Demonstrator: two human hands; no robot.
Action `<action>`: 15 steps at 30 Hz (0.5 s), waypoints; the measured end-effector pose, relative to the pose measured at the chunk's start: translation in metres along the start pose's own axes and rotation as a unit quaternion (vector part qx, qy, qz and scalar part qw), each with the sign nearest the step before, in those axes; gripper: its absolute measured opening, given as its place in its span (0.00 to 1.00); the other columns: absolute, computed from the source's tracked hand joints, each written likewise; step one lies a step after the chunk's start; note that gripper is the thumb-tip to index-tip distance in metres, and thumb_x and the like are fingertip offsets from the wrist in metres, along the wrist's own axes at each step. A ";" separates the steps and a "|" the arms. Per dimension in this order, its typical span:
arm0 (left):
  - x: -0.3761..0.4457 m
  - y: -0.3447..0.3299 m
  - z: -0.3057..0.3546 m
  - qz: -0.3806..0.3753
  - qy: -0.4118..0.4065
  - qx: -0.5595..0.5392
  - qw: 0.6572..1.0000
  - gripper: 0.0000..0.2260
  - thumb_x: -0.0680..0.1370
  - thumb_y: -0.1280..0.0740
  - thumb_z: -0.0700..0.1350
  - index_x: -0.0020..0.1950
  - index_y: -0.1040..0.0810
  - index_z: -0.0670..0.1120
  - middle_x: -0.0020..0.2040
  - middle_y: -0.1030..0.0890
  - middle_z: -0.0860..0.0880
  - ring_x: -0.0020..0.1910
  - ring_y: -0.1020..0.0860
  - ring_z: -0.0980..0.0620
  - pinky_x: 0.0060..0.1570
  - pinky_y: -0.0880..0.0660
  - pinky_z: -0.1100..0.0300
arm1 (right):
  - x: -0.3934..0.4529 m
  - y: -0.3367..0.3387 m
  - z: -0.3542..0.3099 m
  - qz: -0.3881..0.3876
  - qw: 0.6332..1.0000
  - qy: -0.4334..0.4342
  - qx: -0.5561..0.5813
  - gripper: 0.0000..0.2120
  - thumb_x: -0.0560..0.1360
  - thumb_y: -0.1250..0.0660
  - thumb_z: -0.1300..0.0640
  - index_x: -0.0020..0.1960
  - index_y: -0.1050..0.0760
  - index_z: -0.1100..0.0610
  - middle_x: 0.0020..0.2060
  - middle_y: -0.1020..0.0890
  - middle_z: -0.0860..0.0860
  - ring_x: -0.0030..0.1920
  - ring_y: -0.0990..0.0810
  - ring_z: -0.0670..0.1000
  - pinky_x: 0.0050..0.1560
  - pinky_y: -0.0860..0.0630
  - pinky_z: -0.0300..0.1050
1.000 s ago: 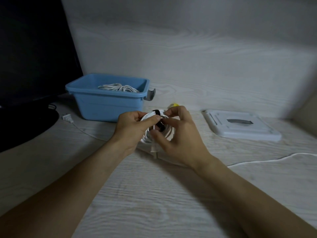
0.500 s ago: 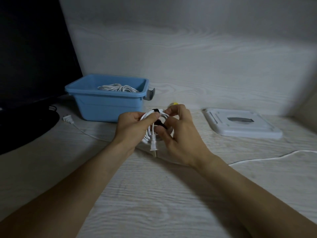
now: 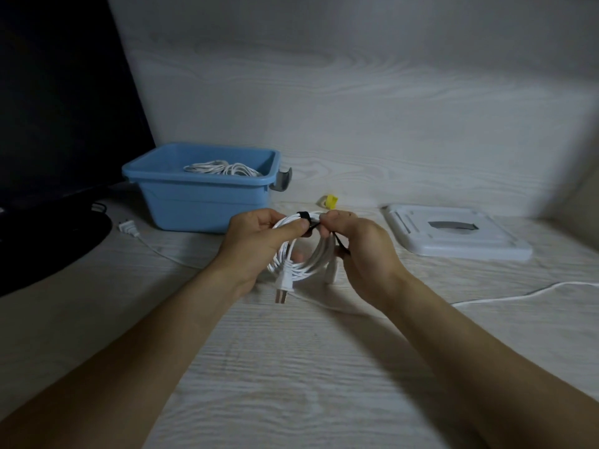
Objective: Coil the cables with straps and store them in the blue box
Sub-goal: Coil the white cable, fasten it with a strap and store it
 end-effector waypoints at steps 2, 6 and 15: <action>0.001 -0.001 -0.001 -0.027 0.011 0.003 1.000 0.05 0.72 0.26 0.38 0.41 0.19 0.37 0.40 0.15 0.42 0.37 0.17 0.48 0.37 0.19 0.54 | 0.002 0.001 0.006 -0.003 0.998 -0.040 0.047 0.12 0.78 0.37 0.63 0.52 0.21 0.70 0.34 0.21 0.50 0.37 0.22 0.45 0.46 0.30 0.42; 0.002 -0.001 -0.003 -0.020 0.032 -0.015 0.999 0.06 0.73 0.26 0.39 0.41 0.20 0.36 0.39 0.15 0.42 0.34 0.18 0.49 0.33 0.20 0.57 | 0.000 -0.002 -0.001 -0.048 0.999 -0.020 0.013 0.08 0.78 0.38 0.63 0.43 0.23 0.64 0.34 0.23 0.49 0.37 0.24 0.45 0.44 0.31 0.40; -0.005 -0.009 -0.003 -0.100 0.084 -0.014 0.991 0.08 0.75 0.28 0.41 0.45 0.19 0.36 0.40 0.15 0.41 0.30 0.19 0.52 0.27 0.25 0.62 | -0.011 -0.003 -0.022 -0.020 0.973 0.169 -0.155 0.06 0.76 0.29 0.63 0.42 0.15 0.63 0.44 0.13 0.52 0.51 0.16 0.49 0.55 0.21 0.43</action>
Point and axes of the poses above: each hand's wrist, its own x-axis towards the middle knuckle, its own y-axis out of the back of the hand, z = x × y, the point moved 6 cm from there along x, towards the middle knuckle
